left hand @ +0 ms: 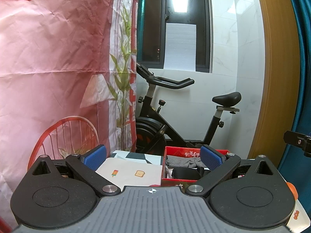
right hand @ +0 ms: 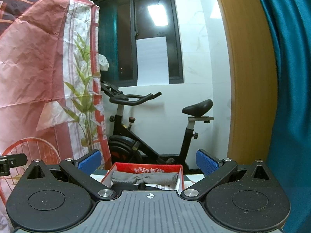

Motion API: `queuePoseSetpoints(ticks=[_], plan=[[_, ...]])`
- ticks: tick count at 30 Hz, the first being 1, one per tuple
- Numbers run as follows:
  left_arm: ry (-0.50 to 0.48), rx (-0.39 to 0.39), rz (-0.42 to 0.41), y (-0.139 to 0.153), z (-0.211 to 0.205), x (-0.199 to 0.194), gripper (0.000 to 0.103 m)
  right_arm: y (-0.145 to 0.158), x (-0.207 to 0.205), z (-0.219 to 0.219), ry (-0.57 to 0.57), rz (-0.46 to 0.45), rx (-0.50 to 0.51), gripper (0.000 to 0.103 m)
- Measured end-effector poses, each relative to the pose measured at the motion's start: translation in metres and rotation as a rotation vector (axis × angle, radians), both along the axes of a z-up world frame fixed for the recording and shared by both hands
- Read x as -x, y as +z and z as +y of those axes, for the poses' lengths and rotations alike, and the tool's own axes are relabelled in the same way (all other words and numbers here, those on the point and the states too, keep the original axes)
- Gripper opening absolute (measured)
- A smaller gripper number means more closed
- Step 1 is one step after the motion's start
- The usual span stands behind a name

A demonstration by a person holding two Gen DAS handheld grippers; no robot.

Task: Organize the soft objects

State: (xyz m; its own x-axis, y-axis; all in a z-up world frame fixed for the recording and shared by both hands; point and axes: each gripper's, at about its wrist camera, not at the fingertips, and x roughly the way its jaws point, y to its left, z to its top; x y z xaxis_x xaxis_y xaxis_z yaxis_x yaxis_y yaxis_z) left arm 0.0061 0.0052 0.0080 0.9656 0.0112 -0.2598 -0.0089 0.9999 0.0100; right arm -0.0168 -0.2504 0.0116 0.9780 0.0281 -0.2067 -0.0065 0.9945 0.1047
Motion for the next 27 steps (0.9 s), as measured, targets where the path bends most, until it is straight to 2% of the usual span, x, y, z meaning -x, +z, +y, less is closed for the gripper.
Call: queuePoseSetpoints(ticks=[23,27], plan=[[-0.003,0.004,-0.004,-0.0022,0.0025,0.0000,0.103,-0.0021,-0.0003,0.0006,0.002,0.006,0.001,0.103],[-0.009,-0.011,-0.030,-0.0020,-0.0006,0.0044,0.103,-0.0022,-0.0003,0.0012,0.001,0.007,0.000,0.103]])
